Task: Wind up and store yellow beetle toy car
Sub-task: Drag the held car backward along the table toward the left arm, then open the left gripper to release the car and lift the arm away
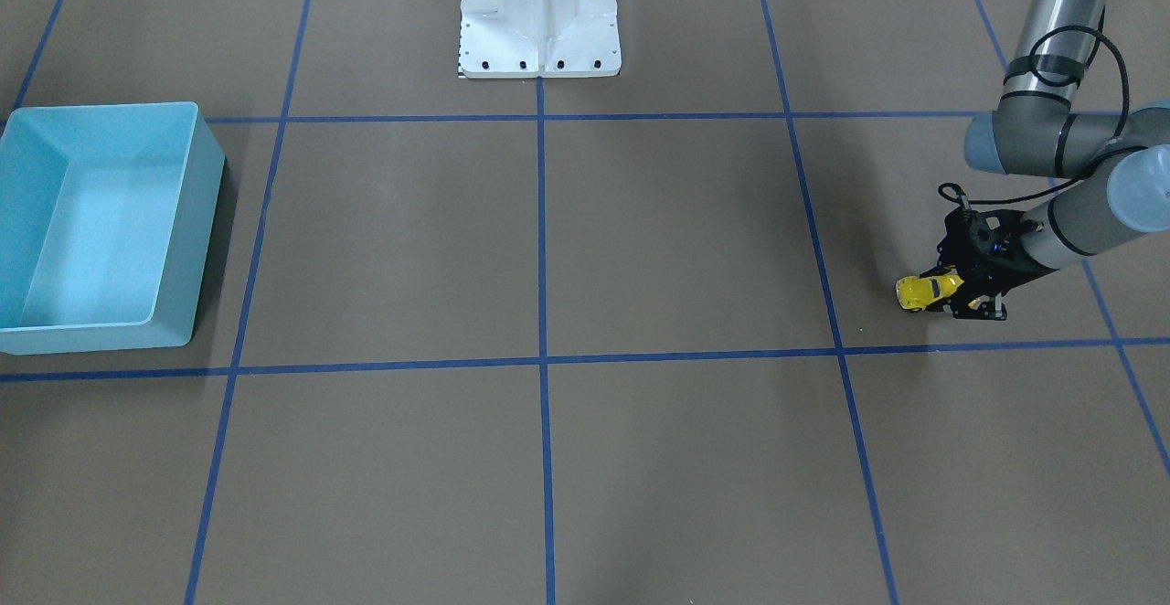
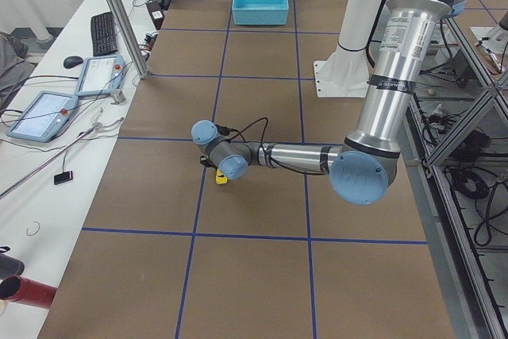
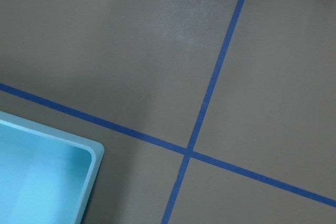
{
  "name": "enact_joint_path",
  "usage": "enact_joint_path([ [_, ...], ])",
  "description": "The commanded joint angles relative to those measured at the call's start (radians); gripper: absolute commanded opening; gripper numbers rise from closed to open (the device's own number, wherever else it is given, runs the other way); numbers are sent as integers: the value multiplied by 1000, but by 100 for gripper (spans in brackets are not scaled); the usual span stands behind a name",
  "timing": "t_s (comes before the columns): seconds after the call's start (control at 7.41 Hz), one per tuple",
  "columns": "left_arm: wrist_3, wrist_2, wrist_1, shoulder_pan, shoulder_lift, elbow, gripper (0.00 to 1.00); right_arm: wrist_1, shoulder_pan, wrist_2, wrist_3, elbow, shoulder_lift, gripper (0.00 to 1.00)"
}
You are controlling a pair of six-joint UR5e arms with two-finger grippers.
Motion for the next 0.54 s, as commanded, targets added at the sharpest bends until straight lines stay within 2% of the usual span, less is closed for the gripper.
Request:
enact_joint_path([
  [0.0, -9, -2, -68, -14, 32, -2, 100, 0, 0, 0, 0, 1, 1, 100],
  [0.4, -6, -21, -69, -36, 32, -6, 100, 1, 0, 0, 0, 0, 1, 100],
])
